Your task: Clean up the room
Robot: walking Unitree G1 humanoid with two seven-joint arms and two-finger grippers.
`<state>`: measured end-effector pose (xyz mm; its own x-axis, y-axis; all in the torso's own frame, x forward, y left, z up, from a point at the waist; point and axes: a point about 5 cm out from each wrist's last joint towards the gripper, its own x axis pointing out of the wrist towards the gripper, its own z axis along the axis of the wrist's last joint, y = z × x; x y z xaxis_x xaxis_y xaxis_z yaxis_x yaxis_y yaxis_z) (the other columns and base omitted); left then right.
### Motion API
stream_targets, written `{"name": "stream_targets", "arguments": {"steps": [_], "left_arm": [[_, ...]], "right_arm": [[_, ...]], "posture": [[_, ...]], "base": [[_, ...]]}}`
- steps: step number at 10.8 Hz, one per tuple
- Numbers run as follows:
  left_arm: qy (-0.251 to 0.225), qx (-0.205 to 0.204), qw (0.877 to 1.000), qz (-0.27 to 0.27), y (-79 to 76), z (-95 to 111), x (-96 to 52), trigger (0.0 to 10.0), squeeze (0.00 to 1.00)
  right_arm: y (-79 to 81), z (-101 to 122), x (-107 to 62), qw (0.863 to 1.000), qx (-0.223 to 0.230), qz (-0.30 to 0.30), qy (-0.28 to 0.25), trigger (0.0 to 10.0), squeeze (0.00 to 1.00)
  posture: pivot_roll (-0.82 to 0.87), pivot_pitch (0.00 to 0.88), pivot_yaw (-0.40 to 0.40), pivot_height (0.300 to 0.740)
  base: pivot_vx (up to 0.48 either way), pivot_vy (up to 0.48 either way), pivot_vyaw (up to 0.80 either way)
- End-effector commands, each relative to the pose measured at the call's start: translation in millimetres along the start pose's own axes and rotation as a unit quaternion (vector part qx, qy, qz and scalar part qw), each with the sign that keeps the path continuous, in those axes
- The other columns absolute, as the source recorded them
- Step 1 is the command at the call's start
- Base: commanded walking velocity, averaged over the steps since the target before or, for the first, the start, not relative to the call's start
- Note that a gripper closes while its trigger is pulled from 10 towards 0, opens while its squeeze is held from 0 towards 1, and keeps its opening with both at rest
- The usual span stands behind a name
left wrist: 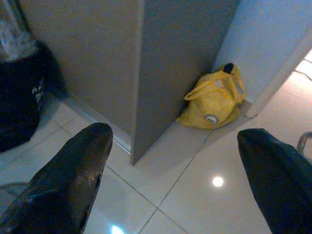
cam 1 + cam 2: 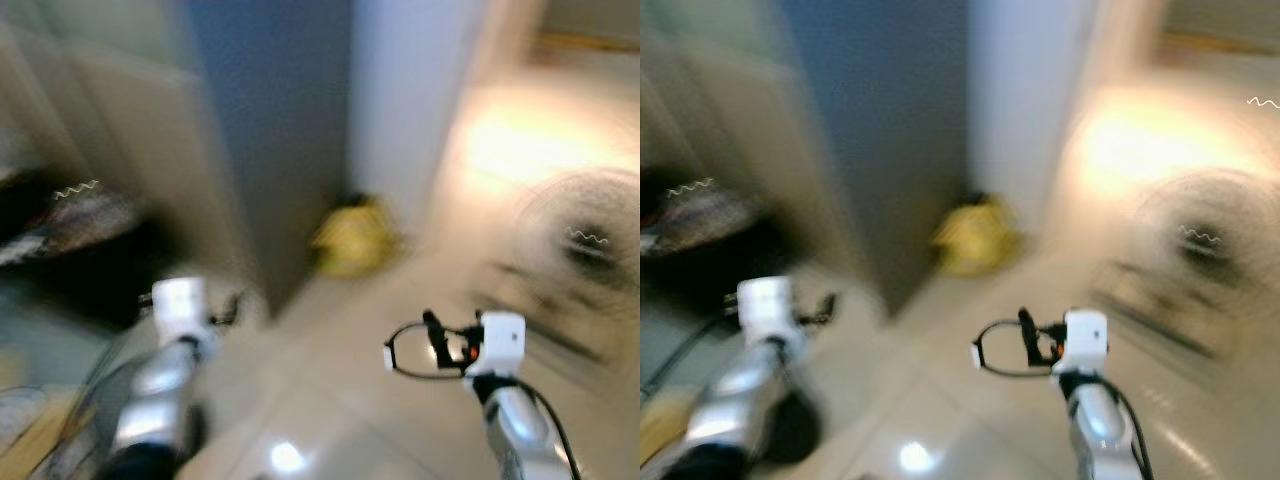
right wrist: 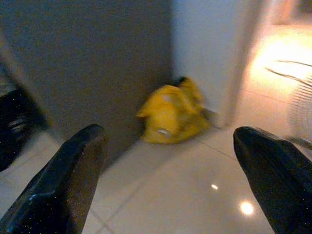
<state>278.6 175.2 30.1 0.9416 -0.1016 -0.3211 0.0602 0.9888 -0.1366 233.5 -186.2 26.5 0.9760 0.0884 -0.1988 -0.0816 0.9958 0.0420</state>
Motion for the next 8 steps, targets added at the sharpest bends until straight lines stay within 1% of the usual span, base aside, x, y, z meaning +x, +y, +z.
{"name": "stream_targets", "arguments": {"steps": [1,2,3,4,5,6,7,8], "left_arm": [[-0.022,0.027,0.999,-0.03,-14.5,12.2,6.6,10.0,0.0],[-0.045,0.049,0.994,-0.082,-48.4,23.4,13.3,10.0,0.0],[-0.046,0.048,0.994,-0.087,-53.1,24.9,14.6,10.0,0.0],[-0.04,0.049,0.995,-0.08,-49.6,21.8,15.4,10.0,0.0],[-0.028,0.042,0.997,-0.062,-41.3,16.8,14.9,10.0,0.0],[-0.019,0.033,0.998,-0.045,-30.4,12.5,12.9,10.0,0.0],[-0.028,0.039,0.998,-0.045,-27.6,13.6,10.9,10.0,0.0],[-0.043,0.063,0.995,-0.06,-27.8,16.5,8.5,10.0,0.0]], "right_arm": [[4.8,-2.5,0.8,1.0,-0.006,0.003,0.009,10.0,0.0],[6.6,-5.8,2.4,1.0,-0.014,-0.008,0.018,10.0,0.0],[8.9,-5.0,2.9,1.0,-0.003,0.006,0.015,10.0,0.0],[11.5,-0.9,4.9,1.0,0.007,0.017,0.005,10.0,0.0],[10.4,-0.8,6.2,1.0,0.015,0.012,0.005,10.0,0.0],[10.7,0.0,6.8,1.0,0.021,0.01,0.003,10.0,0.0],[13.2,1.5,5.4,1.0,0.02,0.022,0.002,10.0,0.0],[14.7,0.7,4.5,0.999,0.014,0.038,0.006,10.0,0.0]], "posture": [[0.02,0.0,0.051,0.74],[0.01,0.0,0.045,0.74],[0.0,0.0,0.05,0.74],[0.0,0.0,0.05,0.74],[0.0,0.0,0.054,0.74],[0.0,0.0,0.042,0.74],[0.01,0.0,0.019,0.74],[0.03,0.0,-0.003,0.74]], "base": [[0.0,0.0,0.0],[0.0,0.0,0.0],[0.0,0.0,0.0],[0.0,0.0,0.4],[0.0,0.0,0.0],[0.0,0.0,0.0],[0.0,0.0,0.0],[0.0,0.0,0.0]]}}
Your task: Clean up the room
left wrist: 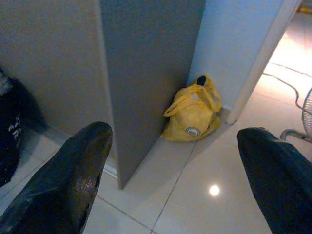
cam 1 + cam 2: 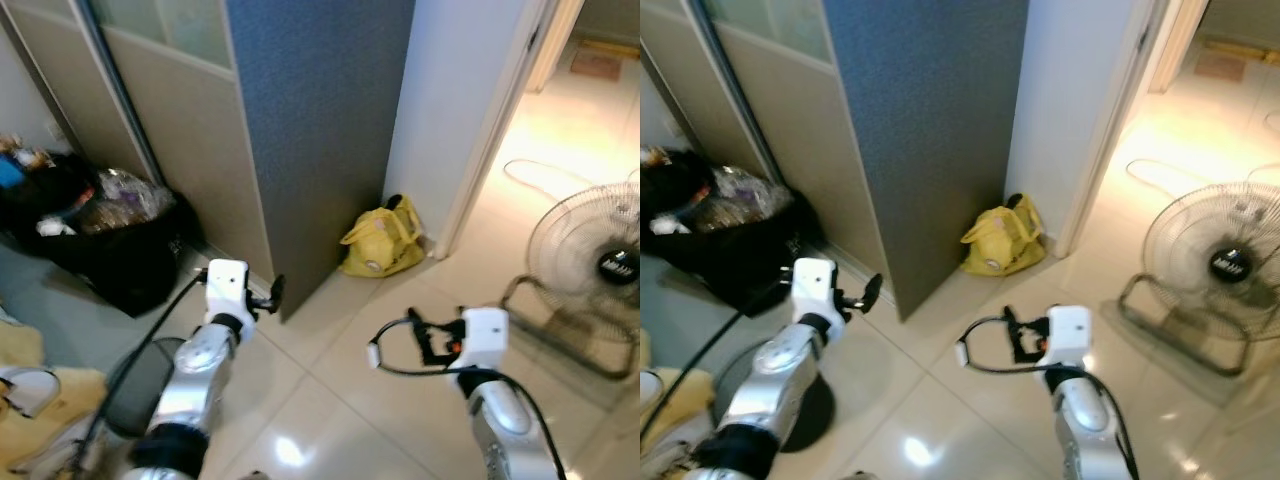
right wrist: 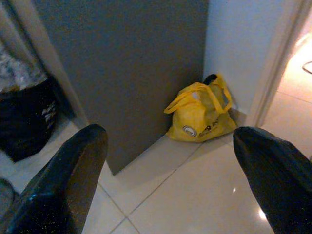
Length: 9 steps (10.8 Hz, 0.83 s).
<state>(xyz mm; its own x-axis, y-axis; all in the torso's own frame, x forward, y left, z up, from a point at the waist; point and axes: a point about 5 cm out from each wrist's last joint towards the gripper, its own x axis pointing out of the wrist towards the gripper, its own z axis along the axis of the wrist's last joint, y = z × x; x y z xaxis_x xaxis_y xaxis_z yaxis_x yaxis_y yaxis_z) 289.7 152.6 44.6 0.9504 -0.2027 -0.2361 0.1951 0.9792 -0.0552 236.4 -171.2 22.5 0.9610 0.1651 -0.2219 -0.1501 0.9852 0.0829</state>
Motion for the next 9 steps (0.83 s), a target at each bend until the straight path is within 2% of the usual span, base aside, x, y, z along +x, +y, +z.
{"name": "stream_targets", "arguments": {"steps": [1,2,3,4,5,6,7,8,9], "left_arm": [[-0.001,0.003,1.0,0.008,7.1,0.1,-1.9,10.0,0.0],[0.0,-0.012,1.0,0.014,7.4,0.3,-0.4,10.0,0.0],[-0.028,0.004,1.0,-0.006,-7.1,13.2,5.1,10.0,0.0],[-0.041,0.001,0.999,-0.018,-15.9,20.9,7.5,10.0,0.0],[-0.041,0.009,0.999,-0.028,-20.0,21.0,6.0,10.0,0.0],[-0.031,0.001,0.999,-0.02,-17.9,18.0,6.1,10.0,0.0],[-0.016,-0.004,0.999,-0.033,-22.8,20.3,11.8,10.0,0.0],[-0.01,0.021,0.998,-0.053,-30.0,23.3,16.3,10.0,0.0],[-0.006,0.021,0.998,-0.051,-31.2,25.1,19.2,10.0,0.0]], "right_arm": [[0.2,5.9,1.4,1.0,-0.001,0.007,-0.008,10.0,0.0],[7.1,10.1,8.2,1.0,-0.003,0.012,-0.017,10.0,0.0],[10.9,14.4,12.7,0.999,0.003,0.018,-0.026,10.0,0.0],[15.5,15.3,15.0,0.999,0.002,0.028,-0.027,10.0,0.0],[15.9,12.4,16.4,0.999,0.007,0.032,-0.022,10.0,0.0],[14.9,11.0,17.2,0.999,0.02,0.022,-0.02,10.0,0.0],[30.3,25.0,24.0,0.997,0.029,0.056,-0.044,10.0,0.0],[42.1,32.3,31.8,0.995,0.021,0.079,-0.051,10.0,0.0],[47.8,33.2,38.5,0.995,0.021,0.086,-0.041,10.0,0.0]], "posture": [[0.04,0.0,-0.017,0.74],[0.06,0.0,-0.023,0.74],[0.07,0.0,-0.027,0.74],[0.08,0.0,-0.03,0.74],[0.09,0.0,-0.027,0.74],[0.09,0.0,-0.026,0.74],[0.1,0.0,-0.02,0.74],[0.09,0.0,-0.015,0.74],[0.09,0.0,-0.011,0.74]], "base": [[0.0,0.0,0.0],[0.0,0.0,0.0],[0.0,0.0,0.0],[0.0,0.0,0.0],[0.0,0.0,0.0],[0.0,0.0,0.0],[0.0,0.0,0.0],[0.0,0.0,0.0],[0.0,0.0,0.0]]}}
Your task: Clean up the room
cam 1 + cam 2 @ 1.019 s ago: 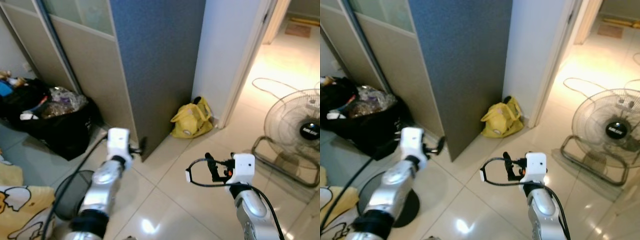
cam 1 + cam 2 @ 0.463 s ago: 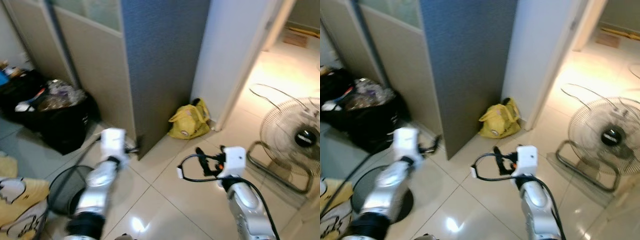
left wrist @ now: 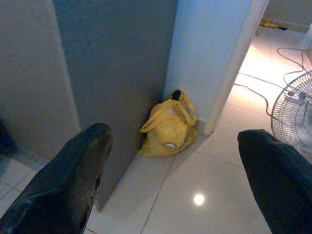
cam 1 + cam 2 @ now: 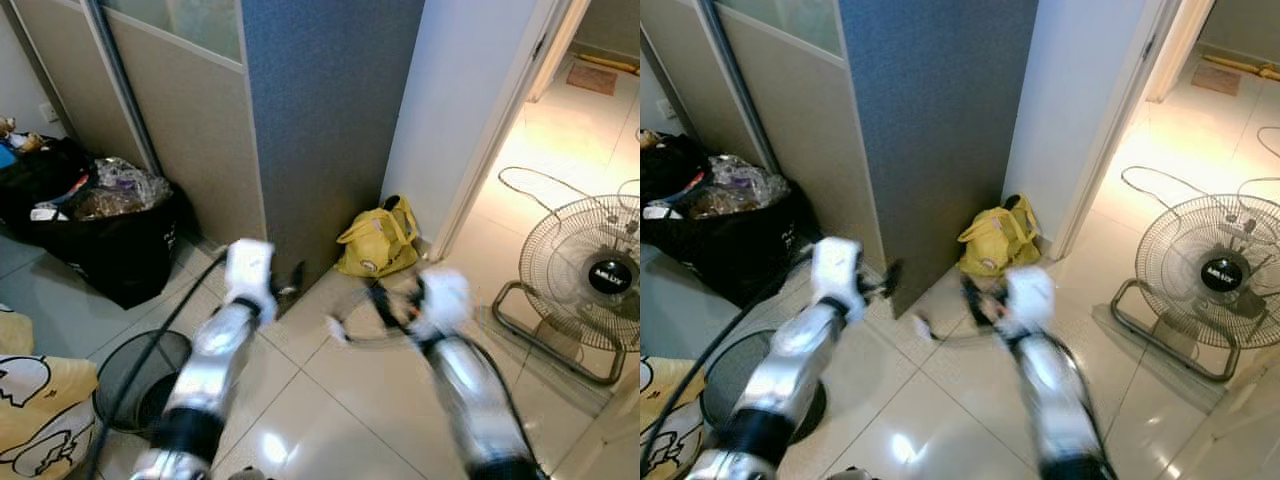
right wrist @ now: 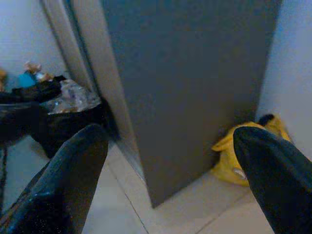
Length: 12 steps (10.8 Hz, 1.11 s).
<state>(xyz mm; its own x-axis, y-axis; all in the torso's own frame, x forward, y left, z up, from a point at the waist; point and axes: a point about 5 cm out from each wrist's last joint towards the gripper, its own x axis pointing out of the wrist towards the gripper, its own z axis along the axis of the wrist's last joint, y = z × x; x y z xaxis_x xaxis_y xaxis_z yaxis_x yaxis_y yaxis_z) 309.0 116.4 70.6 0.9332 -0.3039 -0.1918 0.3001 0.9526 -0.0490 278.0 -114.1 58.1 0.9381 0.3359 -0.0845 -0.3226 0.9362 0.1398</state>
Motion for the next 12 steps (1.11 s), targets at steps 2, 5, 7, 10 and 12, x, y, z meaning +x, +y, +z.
{"name": "stream_targets", "arguments": {"steps": [2,5,7,10,12], "left_arm": [[0.035,0.017,0.999,0.027,14.1,-17.2,-8.8,10.0,0.0],[0.041,0.043,0.995,0.085,36.7,-21.4,-13.5,10.0,0.0],[-0.012,0.214,0.973,0.083,39.2,-6.5,-20.9,10.0,0.0],[-0.035,0.125,0.989,0.073,29.8,-4.8,-13.8,10.0,0.0],[-0.023,0.072,0.994,0.074,22.2,-9.3,-8.5,10.0,0.0]], "right_arm": [[-13.4,-18.4,-11.9,0.998,-0.005,-0.037,0.047,10.0,0.0],[-33.9,-10.4,-21.1,0.993,-0.011,-0.113,0.016,10.0,0.0],[-53.5,4.2,-43.5,0.98,-0.101,-0.167,-0.04,10.0,0.0],[-58.8,-3.2,-45.2,0.98,-0.086,-0.178,-0.023,10.0,0.0],[-50.2,-3.8,-39.1,0.988,-0.074,-0.133,-0.019,10.0,0.0]], "posture": [[0.09,0.0,-0.004,0.74],[0.07,0.0,0.017,0.74],[0.04,0.0,0.032,0.74],[0.02,0.0,0.04,0.74],[0.01,0.0,0.039,0.74]], "base": [[0.0,0.0,0.0],[0.0,0.298,0.0],[0.0,0.221,0.0],[0.0,0.0,0.0],[0.0,0.0,0.58]]}}
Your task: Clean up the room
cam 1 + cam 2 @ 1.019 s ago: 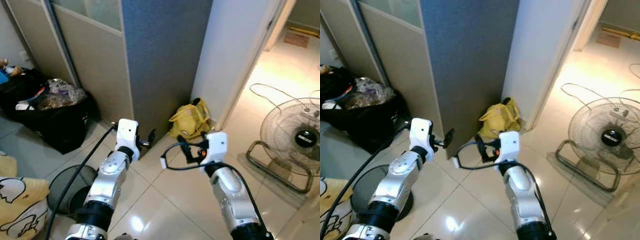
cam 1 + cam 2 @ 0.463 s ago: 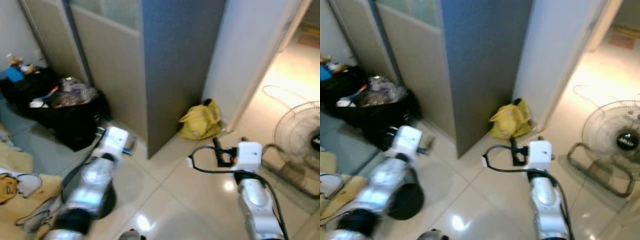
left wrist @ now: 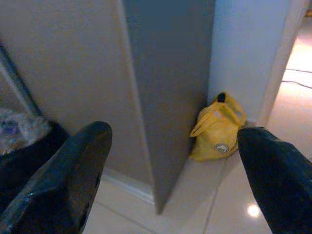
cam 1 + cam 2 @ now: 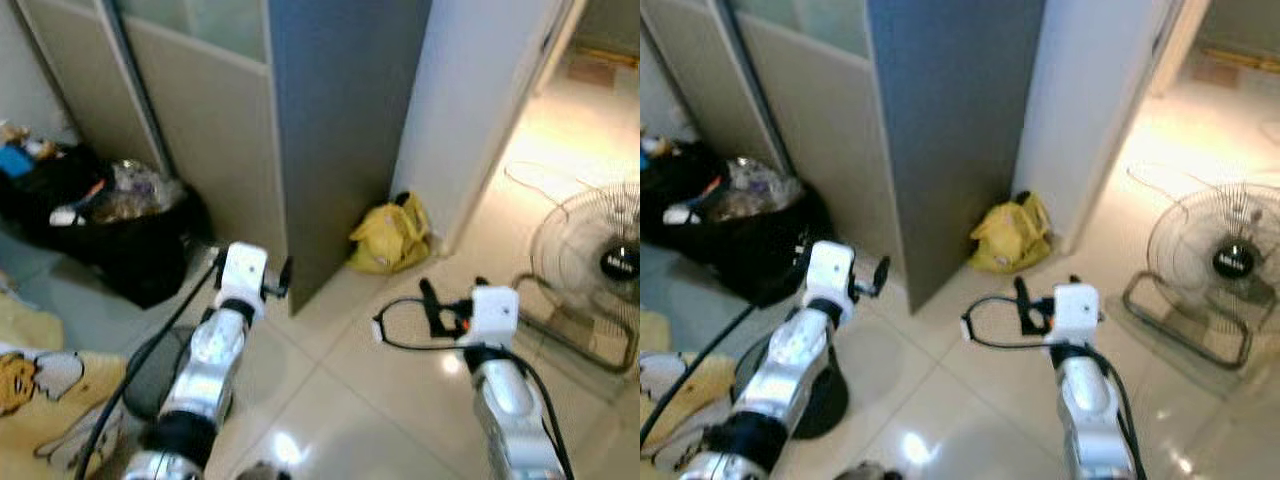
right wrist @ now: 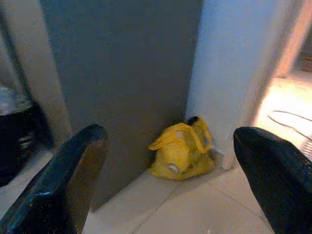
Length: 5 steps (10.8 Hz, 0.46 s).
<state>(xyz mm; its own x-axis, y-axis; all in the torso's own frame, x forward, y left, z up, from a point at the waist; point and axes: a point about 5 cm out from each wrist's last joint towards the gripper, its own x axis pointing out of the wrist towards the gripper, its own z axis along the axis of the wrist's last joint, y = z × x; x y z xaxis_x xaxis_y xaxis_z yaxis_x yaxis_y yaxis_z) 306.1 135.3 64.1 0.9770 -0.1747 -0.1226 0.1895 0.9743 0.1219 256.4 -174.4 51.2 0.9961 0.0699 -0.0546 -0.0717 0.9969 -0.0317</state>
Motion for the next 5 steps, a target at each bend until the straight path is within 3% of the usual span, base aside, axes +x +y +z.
{"name": "stream_targets", "arguments": {"steps": [1,2,3,5], "left_arm": [[0.02,-0.013,1.0,0.009,5.1,-6.3,-0.2,10.0,0.0],[0.032,-0.039,0.999,0.005,5.1,-8.7,1.5,10.0,1.0],[0.025,-0.026,0.999,0.002,4.4,-6.6,2.8,10.0,1.0],[0.031,-0.037,0.999,0.007,4.0,-8.2,3.5,10.0,1.0]], "right_arm": [[0.2,-2.0,2.4,1.0,0.011,0.002,0.009,10.0,0.0],[1.1,-3.5,3.9,1.0,0.019,0.005,0.014,10.0,1.0],[3.5,-2.4,5.0,1.0,0.023,0.013,0.01,10.0,1.0],[6.4,-2.0,6.9,0.999,0.024,0.026,0.01,10.0,1.0]], "posture": [[0.01,0.0,0.039,0.74],[0.01,0.0,0.037,0.74],[0.01,0.0,0.036,0.74],[0.01,0.0,0.035,0.74]], "base": [[0.0,0.0,0.52],[0.0,0.0,0.52],[0.0,0.0,0.52],[0.0,0.0,0.53]]}}
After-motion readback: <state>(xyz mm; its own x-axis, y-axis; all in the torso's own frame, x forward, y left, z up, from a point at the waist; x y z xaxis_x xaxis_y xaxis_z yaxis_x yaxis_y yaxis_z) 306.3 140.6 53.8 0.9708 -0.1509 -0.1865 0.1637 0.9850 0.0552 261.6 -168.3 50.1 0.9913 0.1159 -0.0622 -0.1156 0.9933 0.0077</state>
